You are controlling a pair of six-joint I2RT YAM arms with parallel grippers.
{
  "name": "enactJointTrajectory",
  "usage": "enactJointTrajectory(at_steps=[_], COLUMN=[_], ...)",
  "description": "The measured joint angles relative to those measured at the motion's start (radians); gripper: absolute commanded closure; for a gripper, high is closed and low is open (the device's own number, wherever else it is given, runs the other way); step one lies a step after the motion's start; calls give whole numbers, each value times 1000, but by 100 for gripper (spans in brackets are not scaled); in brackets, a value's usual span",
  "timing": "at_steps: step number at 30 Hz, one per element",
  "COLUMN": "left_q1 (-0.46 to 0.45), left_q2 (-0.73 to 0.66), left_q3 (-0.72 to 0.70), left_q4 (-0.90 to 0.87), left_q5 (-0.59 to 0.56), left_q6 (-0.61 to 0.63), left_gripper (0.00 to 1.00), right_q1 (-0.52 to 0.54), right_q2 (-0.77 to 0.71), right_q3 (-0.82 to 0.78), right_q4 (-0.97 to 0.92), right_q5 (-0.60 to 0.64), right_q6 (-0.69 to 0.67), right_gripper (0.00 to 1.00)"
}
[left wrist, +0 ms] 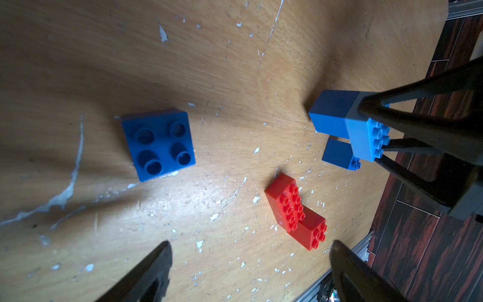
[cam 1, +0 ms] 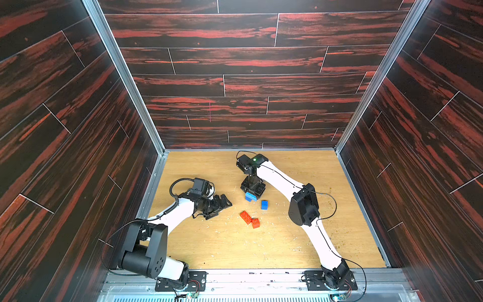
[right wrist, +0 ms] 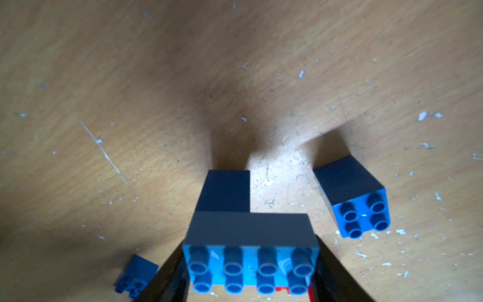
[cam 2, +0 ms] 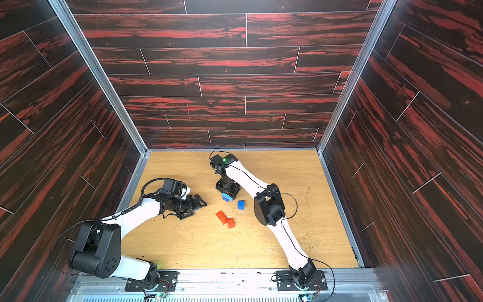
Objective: Assemble a giraffe with lego
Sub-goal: Pick up the lego brick from the center of the board.
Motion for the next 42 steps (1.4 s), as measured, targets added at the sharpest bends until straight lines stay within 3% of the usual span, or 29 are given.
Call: enactJointTrajectory(at_steps=[18, 42], left_q1=[-33, -36], left_q2=[30, 49], left_q3=[14, 16], left_q4=[-29, -48], left_q5=[-11, -23], left_q6=[13, 20], left_gripper=[5, 5], right_q1=[0, -4], right_q2=[-114, -179], right_q3=[-217, -276], right_q4=[77, 101], right_q5=[3, -11], right_q6=[-286, -378], right_gripper=[49, 49])
